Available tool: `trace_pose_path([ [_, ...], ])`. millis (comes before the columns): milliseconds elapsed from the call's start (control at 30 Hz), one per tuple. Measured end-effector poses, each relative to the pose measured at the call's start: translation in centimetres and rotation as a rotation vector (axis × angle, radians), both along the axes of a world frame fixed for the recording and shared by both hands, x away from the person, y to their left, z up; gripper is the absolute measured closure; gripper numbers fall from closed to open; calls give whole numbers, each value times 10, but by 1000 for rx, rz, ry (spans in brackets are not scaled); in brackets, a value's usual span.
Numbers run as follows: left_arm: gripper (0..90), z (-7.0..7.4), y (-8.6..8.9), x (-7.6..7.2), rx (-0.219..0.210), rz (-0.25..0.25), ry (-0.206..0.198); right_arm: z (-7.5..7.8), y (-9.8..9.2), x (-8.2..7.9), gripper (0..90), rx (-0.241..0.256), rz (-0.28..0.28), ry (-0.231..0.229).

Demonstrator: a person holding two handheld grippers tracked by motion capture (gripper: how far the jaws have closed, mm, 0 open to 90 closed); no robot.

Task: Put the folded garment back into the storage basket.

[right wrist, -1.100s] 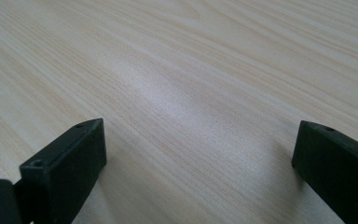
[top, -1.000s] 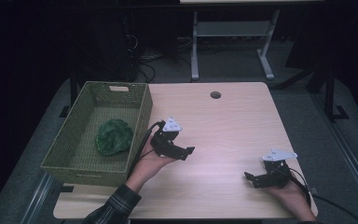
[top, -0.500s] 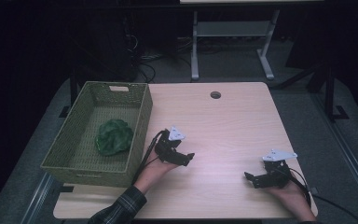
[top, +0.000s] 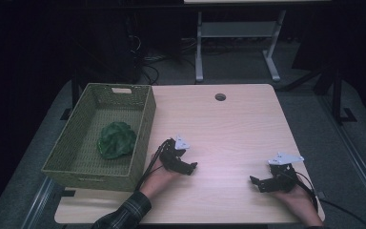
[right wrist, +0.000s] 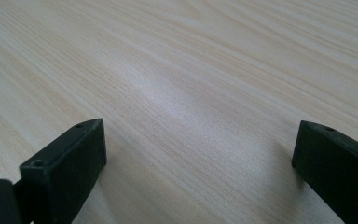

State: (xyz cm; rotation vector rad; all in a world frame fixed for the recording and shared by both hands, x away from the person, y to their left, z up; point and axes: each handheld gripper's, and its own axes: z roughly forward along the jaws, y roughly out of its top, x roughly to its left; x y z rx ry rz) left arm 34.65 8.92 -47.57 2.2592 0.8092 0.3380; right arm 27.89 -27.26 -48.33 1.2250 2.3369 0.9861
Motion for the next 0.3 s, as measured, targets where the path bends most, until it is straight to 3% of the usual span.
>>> trace_pose_path([
  [100, 125, -3, 1, -2, -20, -12, -25, 0, 0, 0, 27, 0, 0, 0],
  [300, 126, -3, 1, -3, -29, -15, -17, 0, 0, 0, 26, 0, 0, 0],
])
